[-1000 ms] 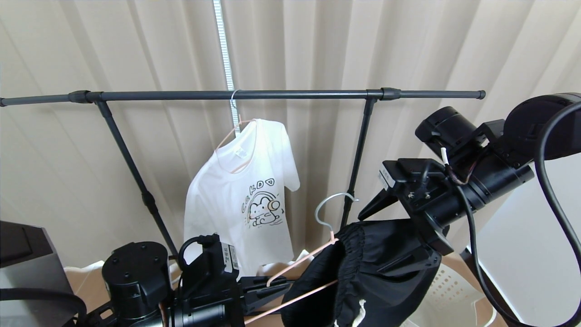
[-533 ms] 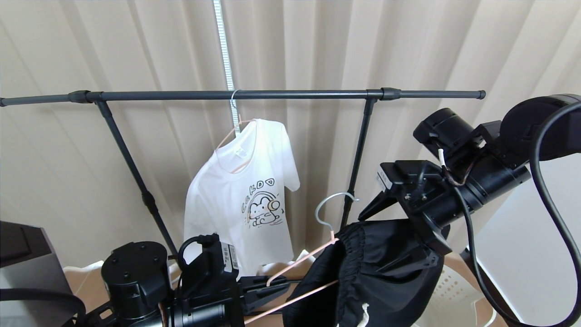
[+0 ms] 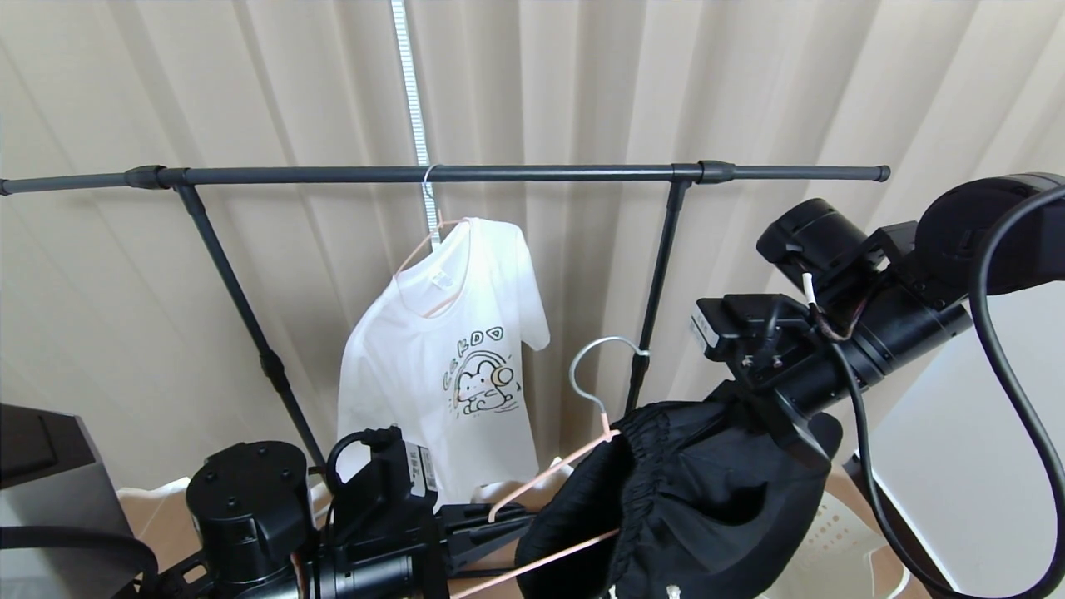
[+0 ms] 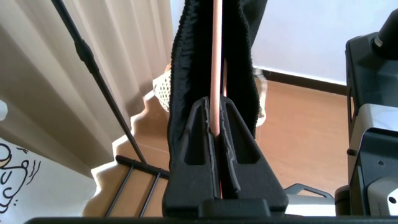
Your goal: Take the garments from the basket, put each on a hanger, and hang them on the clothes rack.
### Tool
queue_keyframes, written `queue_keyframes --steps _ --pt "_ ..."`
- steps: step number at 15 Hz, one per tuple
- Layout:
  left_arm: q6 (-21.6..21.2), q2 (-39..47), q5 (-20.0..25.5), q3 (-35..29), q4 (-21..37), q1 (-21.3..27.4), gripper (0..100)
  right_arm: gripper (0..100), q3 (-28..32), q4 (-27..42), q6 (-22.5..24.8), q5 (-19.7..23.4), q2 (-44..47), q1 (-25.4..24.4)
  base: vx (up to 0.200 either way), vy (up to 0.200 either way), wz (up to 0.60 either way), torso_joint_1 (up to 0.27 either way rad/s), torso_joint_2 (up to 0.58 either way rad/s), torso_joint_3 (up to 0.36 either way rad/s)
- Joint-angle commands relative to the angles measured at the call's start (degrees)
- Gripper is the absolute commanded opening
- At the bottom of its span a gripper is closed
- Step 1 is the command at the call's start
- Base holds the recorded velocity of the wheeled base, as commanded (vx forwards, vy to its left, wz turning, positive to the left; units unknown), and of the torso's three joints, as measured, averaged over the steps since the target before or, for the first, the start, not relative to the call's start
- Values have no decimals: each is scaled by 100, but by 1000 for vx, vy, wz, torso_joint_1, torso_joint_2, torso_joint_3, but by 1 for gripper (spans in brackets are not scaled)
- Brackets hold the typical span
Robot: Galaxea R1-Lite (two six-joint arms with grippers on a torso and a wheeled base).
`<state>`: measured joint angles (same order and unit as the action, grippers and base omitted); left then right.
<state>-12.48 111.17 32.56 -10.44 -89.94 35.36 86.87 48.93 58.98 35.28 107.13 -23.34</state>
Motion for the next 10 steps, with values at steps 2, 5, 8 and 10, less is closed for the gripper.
queue_keyframes --steps 2,5,8,10 --pt "-9 10 -4 -11 -6 -3 0 0 -3 2 0 5 -52 -3 0 0 0 0 0 0" --pt "-9 10 -101 -64 -6 -21 0 0 32 2 0 14 -52 -3 0 0 0 0 0 0" --pt "-17 19 -101 -64 -6 -21 100 0 32 29 0 23 -87 -3 0 0 0 0 0 0" --pt "-17 10 -83 -29 -6 -30 100 0 23 29 0 -47 -219 14 0 0 0 0 0 0"
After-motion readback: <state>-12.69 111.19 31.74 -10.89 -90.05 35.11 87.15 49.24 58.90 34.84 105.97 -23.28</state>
